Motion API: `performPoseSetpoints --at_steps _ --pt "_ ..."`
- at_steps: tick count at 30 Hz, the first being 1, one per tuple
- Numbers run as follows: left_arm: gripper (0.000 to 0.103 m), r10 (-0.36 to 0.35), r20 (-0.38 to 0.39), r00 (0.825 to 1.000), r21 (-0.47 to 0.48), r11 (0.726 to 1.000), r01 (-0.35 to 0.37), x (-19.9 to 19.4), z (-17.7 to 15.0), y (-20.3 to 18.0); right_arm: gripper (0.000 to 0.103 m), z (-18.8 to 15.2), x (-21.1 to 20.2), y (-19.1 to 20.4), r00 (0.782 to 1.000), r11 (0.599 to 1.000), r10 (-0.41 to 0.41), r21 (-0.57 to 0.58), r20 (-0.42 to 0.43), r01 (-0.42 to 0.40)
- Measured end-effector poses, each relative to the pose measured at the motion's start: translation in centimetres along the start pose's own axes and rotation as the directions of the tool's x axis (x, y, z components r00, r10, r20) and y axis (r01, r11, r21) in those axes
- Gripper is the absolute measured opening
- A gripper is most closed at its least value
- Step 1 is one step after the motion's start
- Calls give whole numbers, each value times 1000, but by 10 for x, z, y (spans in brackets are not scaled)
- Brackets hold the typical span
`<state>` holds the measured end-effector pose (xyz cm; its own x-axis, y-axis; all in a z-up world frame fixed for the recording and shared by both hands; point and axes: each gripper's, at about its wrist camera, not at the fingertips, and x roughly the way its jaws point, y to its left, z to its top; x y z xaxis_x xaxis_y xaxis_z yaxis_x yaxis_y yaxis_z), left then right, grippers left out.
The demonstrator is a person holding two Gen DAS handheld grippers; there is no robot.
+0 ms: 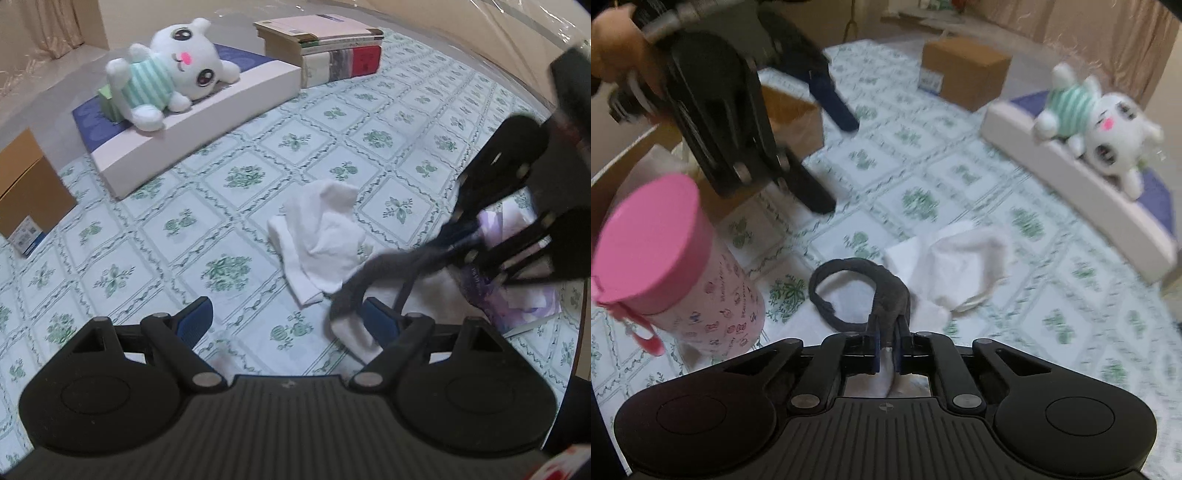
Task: Organize soft objects
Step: 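Grasp the white cloth with the left gripper while the right gripper holds the grey cloth, then carry the white cloth and grey strapped cloth over the cardboard box with both grippers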
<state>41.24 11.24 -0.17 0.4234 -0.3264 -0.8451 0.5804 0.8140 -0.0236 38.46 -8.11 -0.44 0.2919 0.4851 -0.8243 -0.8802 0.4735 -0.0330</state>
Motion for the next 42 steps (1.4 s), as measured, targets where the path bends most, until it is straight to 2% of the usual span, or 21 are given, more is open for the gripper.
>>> performPoseSetpoints --at_steps 6,10,13,16,23,25,26,28,30,31,33,35,37,42 --pt "87 -23 -33 999 54 998 24 21 19 -16 7 -4 -52 -23 987 988 -157 14 29 156" --pt "88 -33 -75 997 106 994 40 45 29 -28 7 -10 -69 -47 963 962 -268 58 32 266" --pt "89 -37 -115 993 141 989 53 66 35 -33 7 -17 -73 -64 948 945 -314 105 40 309" --pt "90 -51 -155 987 137 988 72 85 39 -33 7 -23 -68 -73 941 937 -335 123 41 327" --pt "89 -64 -214 975 77 994 82 118 53 -24 7 -34 -47 -86 947 938 -321 151 37 312" --pt "84 -63 -223 973 55 995 78 124 58 -23 7 -36 -43 -88 948 939 -316 153 35 307" --pt "78 -58 -231 971 50 996 71 127 60 -23 7 -37 -41 -90 949 940 -313 156 35 304" --pt "65 -49 -243 969 49 997 63 132 64 -25 7 -39 -40 -91 950 940 -310 159 35 301" --pt "43 -36 -259 965 65 996 55 136 66 -28 7 -41 -40 -91 950 940 -310 164 36 300" --pt "40 -34 -266 963 74 996 55 137 66 -30 7 -41 -40 -91 950 939 -311 166 36 301" --pt "21 -33 -280 960 86 995 59 137 66 -34 7 -43 -43 -92 949 937 -313 174 39 302" --pt "12 -26 -284 958 94 994 55 136 66 -37 7 -43 -47 -92 948 935 -315 183 44 303" --pt "9 -10 -280 960 97 995 38 131 68 -38 7 -43 -54 -92 945 932 -322 194 54 307" --pt "8 36 -195 980 60 998 -25 93 78 -37 7 -39 -80 -83 934 923 -344 216 98 318"
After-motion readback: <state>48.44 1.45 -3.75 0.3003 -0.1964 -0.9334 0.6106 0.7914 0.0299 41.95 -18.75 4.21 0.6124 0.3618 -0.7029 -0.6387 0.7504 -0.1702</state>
